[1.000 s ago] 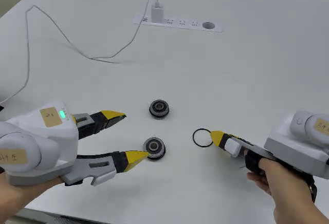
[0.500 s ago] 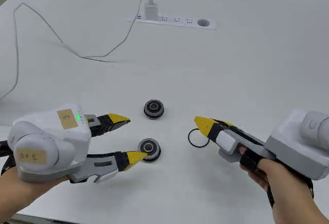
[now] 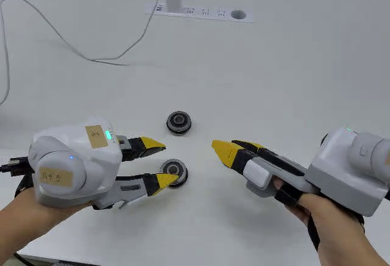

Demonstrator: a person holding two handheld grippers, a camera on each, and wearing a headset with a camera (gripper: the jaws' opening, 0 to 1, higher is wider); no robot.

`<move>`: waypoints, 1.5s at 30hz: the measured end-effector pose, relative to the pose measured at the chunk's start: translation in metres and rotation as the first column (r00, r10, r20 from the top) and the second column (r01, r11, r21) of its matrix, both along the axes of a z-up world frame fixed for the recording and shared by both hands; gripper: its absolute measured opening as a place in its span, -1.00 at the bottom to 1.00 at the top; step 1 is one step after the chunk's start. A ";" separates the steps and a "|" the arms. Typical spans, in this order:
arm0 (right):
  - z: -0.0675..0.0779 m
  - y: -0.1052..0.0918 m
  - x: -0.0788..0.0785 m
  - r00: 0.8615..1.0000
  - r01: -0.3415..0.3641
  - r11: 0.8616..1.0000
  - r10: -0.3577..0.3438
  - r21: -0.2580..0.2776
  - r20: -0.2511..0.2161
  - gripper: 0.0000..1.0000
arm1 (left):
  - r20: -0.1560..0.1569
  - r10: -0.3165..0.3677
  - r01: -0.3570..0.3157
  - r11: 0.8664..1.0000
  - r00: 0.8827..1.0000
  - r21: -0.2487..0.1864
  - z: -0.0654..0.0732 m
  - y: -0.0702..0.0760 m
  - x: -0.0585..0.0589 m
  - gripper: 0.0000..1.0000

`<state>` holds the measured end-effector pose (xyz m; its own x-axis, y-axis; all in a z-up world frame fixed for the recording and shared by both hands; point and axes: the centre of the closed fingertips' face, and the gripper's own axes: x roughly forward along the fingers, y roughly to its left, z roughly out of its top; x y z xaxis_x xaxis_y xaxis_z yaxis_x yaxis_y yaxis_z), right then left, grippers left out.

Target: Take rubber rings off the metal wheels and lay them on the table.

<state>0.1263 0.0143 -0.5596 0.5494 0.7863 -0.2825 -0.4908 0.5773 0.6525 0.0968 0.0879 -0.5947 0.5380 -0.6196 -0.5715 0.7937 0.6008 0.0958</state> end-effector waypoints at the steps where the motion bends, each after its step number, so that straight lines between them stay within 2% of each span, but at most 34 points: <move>1: -0.001 0.000 -0.001 1.000 -0.002 1.000 0.002 0.003 -0.003 -0.38 | -0.003 -0.001 0.001 1.000 1.000 -0.003 -0.001 0.000 0.000 -0.41; 9: -0.004 0.000 -0.005 1.000 -0.004 1.000 0.004 0.009 -0.020 -0.39 | -0.014 -0.017 0.017 1.000 1.000 0.002 -0.007 -0.005 -0.002 -0.56; 22: -0.005 0.003 -0.007 0.999 -0.006 1.000 0.007 0.029 -0.042 -0.39 | -0.037 -0.019 0.019 1.000 0.999 -0.022 -0.009 -0.009 -0.004 -0.71; 25: -0.004 0.005 -0.008 0.999 -0.011 0.999 0.012 0.036 -0.044 -0.39 | -0.037 -0.028 0.027 1.000 0.999 -0.011 -0.009 -0.008 -0.004 -0.71; 32: -0.003 0.015 -0.016 0.997 -0.047 0.997 0.050 0.057 -0.056 -0.39 | -0.028 -0.038 0.037 0.999 0.999 -0.016 -0.009 -0.009 -0.004 -0.72; 38: -0.008 0.036 -0.032 0.987 -0.114 0.990 0.123 0.088 -0.100 -0.11 | -0.020 -0.040 0.039 0.999 0.999 -0.024 -0.009 -0.009 -0.005 -0.72; 45: -0.014 0.058 -0.043 0.969 -0.135 0.983 0.158 0.127 -0.192 0.14 | -0.015 -0.057 0.057 0.998 0.998 -0.011 -0.009 -0.009 -0.005 -0.73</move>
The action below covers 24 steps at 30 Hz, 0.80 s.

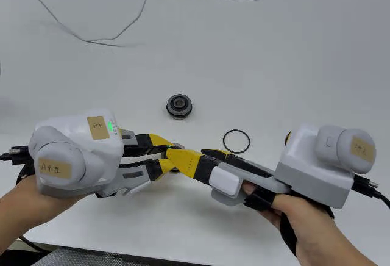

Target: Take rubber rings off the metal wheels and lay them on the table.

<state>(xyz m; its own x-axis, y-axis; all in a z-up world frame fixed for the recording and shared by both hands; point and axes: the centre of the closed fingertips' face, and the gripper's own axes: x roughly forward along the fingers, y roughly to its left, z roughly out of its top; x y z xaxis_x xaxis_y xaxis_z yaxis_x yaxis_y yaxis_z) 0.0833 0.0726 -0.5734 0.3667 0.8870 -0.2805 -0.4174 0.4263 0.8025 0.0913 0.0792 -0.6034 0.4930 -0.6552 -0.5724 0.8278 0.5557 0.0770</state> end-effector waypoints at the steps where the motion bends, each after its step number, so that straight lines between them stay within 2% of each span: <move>1: -0.001 0.001 0.000 1.000 -0.001 1.000 0.001 0.000 -0.010 0.16 | 0.000 -0.001 0.001 1.000 1.000 0.000 0.000 0.000 0.000 -0.73; 12: -0.010 0.005 0.006 0.998 0.012 1.000 -0.013 -0.026 -0.066 0.22 | 0.002 -0.005 0.005 1.000 1.000 -0.006 0.000 0.001 -0.001 -0.73; 24: -0.014 0.012 0.003 0.994 -0.023 0.999 0.019 -0.040 -0.110 0.25 | 0.001 -0.009 0.009 1.000 1.000 -0.005 0.001 0.000 -0.002 -0.73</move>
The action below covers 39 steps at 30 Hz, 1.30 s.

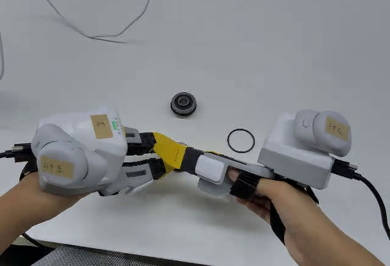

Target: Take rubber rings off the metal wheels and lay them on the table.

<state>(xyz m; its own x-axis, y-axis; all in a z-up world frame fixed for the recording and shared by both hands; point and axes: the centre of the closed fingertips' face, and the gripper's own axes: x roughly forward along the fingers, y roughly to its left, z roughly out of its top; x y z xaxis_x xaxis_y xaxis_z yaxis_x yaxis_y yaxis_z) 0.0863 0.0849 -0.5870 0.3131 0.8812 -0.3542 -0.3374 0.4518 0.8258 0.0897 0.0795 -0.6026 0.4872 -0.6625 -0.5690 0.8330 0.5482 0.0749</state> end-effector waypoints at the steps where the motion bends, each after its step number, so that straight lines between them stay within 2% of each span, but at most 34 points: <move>1: 0.000 0.002 -0.001 1.000 -0.010 1.000 0.010 0.001 -0.004 0.25 | 0.000 0.000 0.000 1.000 1.000 0.000 0.000 0.000 0.000 -0.73; 5: 0.001 0.002 -0.003 1.000 -0.028 1.000 0.028 -0.012 0.001 0.27 | -0.003 0.002 -0.002 1.000 1.000 0.000 0.000 0.000 0.000 -0.73; 6: 0.001 0.002 -0.007 0.998 -0.052 0.999 0.052 -0.007 -0.027 0.26 | -0.002 0.001 -0.001 1.000 1.000 0.000 0.000 0.000 0.000 -0.73; 7: 0.000 0.000 -0.004 0.999 -0.038 0.999 0.038 -0.015 -0.010 0.25 | -0.002 0.001 -0.001 1.000 1.000 0.000 0.001 0.000 0.000 -0.73; 11: -0.001 -0.002 -0.007 0.999 -0.046 0.999 0.046 -0.017 -0.019 0.20 | -0.002 0.001 -0.001 1.000 1.000 0.003 0.001 0.000 0.000 -0.73; 15: 0.004 -0.002 -0.007 0.999 -0.039 0.999 0.040 0.015 -0.021 0.15 | -0.002 0.001 -0.001 1.000 1.000 0.002 0.001 0.000 0.000 -0.73; 23: 0.000 -0.002 -0.004 1.000 -0.022 1.000 0.022 0.016 0.001 0.09 | -0.002 0.003 -0.003 1.000 1.000 0.002 0.001 0.000 0.000 -0.73; 26: 0.001 -0.003 -0.004 1.000 -0.020 0.999 0.021 0.037 -0.022 0.08 | -0.002 0.004 -0.004 1.000 1.000 0.002 0.000 0.001 0.001 -0.73; 34: 0.004 -0.008 -0.005 1.000 -0.012 0.999 0.014 0.050 -0.021 -0.03 | -0.002 0.006 -0.006 1.000 1.000 0.001 0.000 0.001 0.001 -0.73; 37: 0.001 -0.008 -0.006 1.000 -0.015 0.999 0.016 0.034 -0.011 -0.09 | -0.003 0.006 -0.006 1.000 1.000 0.002 0.000 0.001 0.001 -0.73; 39: -0.004 -0.010 -0.004 1.000 -0.008 1.000 0.009 0.015 -0.013 -0.21 | -0.003 0.006 -0.006 1.000 1.000 0.002 0.000 0.000 0.001 -0.73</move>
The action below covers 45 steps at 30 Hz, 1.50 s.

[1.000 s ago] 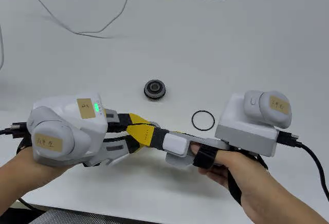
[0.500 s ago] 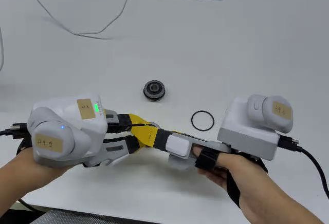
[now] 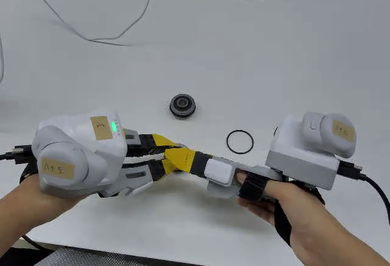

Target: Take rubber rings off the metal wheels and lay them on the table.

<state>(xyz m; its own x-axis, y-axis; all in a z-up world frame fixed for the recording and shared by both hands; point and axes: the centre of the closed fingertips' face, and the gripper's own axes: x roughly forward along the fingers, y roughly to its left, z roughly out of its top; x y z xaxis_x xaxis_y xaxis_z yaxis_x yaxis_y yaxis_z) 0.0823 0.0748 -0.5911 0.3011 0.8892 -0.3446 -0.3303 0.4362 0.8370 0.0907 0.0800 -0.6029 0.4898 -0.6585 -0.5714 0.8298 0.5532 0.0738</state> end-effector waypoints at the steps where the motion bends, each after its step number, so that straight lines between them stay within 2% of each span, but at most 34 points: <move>1: -0.003 -0.001 0.002 1.000 0.004 1.000 -0.004 -0.007 -0.007 -0.27 | 0.000 0.000 0.000 1.000 1.000 0.000 0.000 0.000 0.000 -0.73; 6: -0.016 -0.007 0.007 1.000 0.005 0.999 -0.006 -0.048 -0.017 -0.64 | 0.001 0.000 0.000 1.000 1.000 0.000 0.000 0.000 0.000 -0.73; 13: -0.025 -0.010 0.011 0.999 0.022 0.996 -0.026 -0.081 -0.040 -0.88 | 0.001 0.001 -0.001 1.000 1.000 0.000 0.000 -0.001 0.000 -0.73; 18: -0.024 -0.010 0.011 0.998 0.024 0.997 -0.028 -0.075 -0.061 -0.90 | 0.002 0.003 -0.003 1.000 1.000 0.000 0.000 -0.001 0.000 -0.74; 32: -0.024 -0.013 0.013 0.997 0.009 0.997 -0.014 -0.075 -0.078 -0.96 | 0.001 0.000 0.000 1.000 1.000 0.002 0.000 -0.001 -0.001 -0.73; 35: -0.024 -0.013 0.014 0.995 0.021 0.997 -0.027 -0.070 -0.096 -0.97 | 0.000 0.002 -0.002 1.000 1.000 0.003 0.000 -0.001 -0.001 -0.74; 38: -0.023 -0.012 0.013 0.996 0.025 0.997 -0.031 -0.072 -0.089 -0.97 | -0.001 0.004 -0.004 1.000 1.000 0.002 0.000 -0.001 -0.001 -0.74; 41: -0.021 -0.011 0.013 0.991 0.039 0.998 -0.045 -0.048 -0.125 -0.98 | -0.001 0.004 -0.004 1.000 1.000 0.002 0.000 -0.001 -0.001 -0.74; 45: -0.019 -0.009 0.012 0.993 0.036 0.998 -0.041 -0.045 -0.113 -0.99 | -0.001 0.005 -0.005 1.000 1.000 -0.001 0.000 -0.001 -0.001 -0.74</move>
